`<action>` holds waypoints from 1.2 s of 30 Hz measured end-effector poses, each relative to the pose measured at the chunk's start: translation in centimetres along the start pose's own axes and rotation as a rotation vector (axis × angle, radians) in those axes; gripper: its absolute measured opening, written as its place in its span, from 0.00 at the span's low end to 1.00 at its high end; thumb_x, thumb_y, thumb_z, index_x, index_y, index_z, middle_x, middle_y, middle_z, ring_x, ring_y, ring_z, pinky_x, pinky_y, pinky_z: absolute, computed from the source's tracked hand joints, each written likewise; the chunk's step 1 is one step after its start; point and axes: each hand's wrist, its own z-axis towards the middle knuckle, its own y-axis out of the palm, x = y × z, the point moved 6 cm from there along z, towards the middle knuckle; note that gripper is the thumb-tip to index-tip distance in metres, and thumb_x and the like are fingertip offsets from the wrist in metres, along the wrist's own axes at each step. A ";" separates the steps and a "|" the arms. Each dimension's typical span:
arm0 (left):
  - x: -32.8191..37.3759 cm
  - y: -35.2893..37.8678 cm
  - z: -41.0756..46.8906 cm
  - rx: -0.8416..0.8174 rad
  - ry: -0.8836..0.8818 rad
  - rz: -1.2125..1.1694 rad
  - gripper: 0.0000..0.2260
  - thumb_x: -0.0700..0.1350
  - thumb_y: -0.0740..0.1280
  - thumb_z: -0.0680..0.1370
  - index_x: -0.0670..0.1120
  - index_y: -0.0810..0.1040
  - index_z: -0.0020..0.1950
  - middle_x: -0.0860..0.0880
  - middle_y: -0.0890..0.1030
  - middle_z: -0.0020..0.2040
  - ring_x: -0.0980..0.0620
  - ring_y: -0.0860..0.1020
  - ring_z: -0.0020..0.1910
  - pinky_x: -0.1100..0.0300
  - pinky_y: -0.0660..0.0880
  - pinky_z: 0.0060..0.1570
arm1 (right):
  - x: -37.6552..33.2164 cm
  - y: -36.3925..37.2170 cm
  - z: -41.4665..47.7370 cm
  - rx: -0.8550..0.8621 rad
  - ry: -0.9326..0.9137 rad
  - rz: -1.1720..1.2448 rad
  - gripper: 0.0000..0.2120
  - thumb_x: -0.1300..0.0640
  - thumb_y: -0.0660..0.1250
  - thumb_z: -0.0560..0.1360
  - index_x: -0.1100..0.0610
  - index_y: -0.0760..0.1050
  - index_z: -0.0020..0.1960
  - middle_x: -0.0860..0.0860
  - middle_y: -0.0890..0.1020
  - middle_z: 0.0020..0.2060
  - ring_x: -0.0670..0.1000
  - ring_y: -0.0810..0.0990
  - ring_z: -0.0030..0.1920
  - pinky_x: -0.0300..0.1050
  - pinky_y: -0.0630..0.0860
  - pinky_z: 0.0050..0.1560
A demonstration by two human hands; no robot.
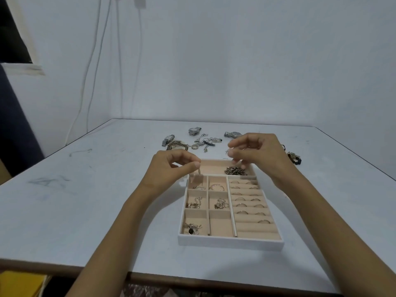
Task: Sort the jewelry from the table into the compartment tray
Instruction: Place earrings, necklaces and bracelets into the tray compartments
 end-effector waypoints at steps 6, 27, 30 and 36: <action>-0.8 0.4 0.2 -0.042 0.023 0.139 0.02 0.44 0.75 0.70 0.49 0.85 0.41 0.50 0.85 0.40 0.54 0.78 0.39 0.62 0.74 0.43 | -0.5 1.2 -0.6 -0.104 0.023 0.010 0.09 0.68 0.75 0.67 0.68 0.80 0.47 0.58 0.82 0.33 0.48 0.80 0.30 0.37 0.76 0.31; -1.3 1.2 0.0 -0.068 0.049 0.305 0.02 0.52 0.75 0.66 0.56 0.85 0.37 0.55 0.82 0.33 0.54 0.74 0.36 0.51 0.74 0.43 | -0.2 2.1 -1.0 -0.242 0.045 -0.121 0.09 0.72 0.73 0.68 0.63 0.82 0.45 0.54 0.84 0.36 0.45 0.82 0.36 0.38 0.80 0.40; -1.1 1.0 0.1 -0.053 0.079 0.326 0.06 0.57 0.73 0.64 0.59 0.85 0.38 0.57 0.83 0.37 0.55 0.76 0.41 0.50 0.74 0.45 | -0.2 2.2 -1.0 -0.246 0.044 -0.119 0.09 0.73 0.72 0.68 0.63 0.82 0.45 0.56 0.84 0.37 0.45 0.82 0.36 0.37 0.80 0.40; -1.2 0.8 0.5 -0.041 0.143 0.361 0.10 0.62 0.69 0.64 0.63 0.83 0.42 0.57 0.80 0.41 0.57 0.77 0.46 0.51 0.76 0.47 | -0.1 2.4 -1.0 -0.249 0.032 -0.153 0.11 0.75 0.71 0.66 0.62 0.82 0.43 0.59 0.85 0.39 0.47 0.82 0.36 0.37 0.80 0.42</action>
